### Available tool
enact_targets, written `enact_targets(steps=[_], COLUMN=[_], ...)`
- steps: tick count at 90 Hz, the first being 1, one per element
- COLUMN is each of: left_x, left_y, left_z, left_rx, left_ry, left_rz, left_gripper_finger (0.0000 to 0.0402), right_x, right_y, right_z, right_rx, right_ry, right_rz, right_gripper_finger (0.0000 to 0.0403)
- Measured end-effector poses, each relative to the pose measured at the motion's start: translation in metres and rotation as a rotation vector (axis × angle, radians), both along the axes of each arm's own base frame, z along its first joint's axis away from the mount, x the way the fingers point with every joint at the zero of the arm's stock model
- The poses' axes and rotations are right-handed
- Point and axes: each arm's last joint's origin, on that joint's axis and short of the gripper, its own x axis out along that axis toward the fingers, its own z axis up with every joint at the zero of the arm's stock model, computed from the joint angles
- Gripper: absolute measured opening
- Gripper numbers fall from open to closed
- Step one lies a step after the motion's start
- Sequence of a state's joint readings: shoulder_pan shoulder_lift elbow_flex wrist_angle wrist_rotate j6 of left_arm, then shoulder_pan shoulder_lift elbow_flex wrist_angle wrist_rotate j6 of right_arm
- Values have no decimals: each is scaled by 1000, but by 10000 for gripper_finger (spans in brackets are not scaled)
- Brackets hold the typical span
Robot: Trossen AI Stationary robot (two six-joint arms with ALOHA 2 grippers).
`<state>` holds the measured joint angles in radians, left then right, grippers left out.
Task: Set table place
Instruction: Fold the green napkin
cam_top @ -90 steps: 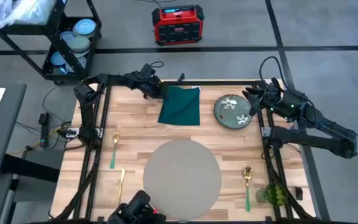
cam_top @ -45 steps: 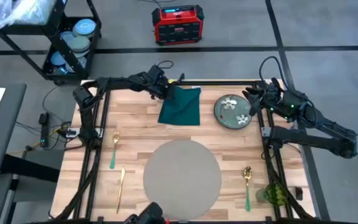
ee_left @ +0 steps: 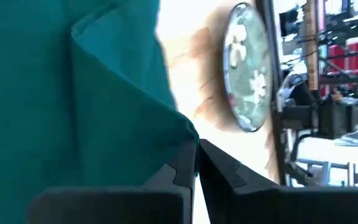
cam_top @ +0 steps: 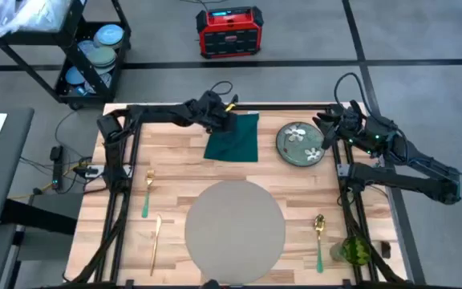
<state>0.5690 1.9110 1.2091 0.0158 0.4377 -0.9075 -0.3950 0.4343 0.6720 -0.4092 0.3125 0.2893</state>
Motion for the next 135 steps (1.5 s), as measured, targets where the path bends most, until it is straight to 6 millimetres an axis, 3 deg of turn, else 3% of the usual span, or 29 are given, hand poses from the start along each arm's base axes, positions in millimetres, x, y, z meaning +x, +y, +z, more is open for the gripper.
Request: enact_targets(steps=[54, 73, 95, 122, 135], left_x=[23, 29, 34, 32, 12], left_y=[-30, -40, -48, -45, -13], left_z=[5, 7, 9, 9, 1], left_rx=[86, 153, 225, 306, 312], left_ry=[-17, -38, -57, -49, 83], left_rz=[71, 10, -52, -97, 54], left_gripper_finger=[0, 0, 40, 110, 132], right_x=[0, 0, 0, 0, -1], right_y=[0, 0, 0, 1, 1], right_z=[-2, -2, -3, -3, -5], right_rx=[10, 10, 15, 16, 23], right_ry=[23, 23, 32, 32, 48], right_rz=[0, 0, 4, 12, 13], right_gripper_finger=[119, 119, 119, 119, 119])
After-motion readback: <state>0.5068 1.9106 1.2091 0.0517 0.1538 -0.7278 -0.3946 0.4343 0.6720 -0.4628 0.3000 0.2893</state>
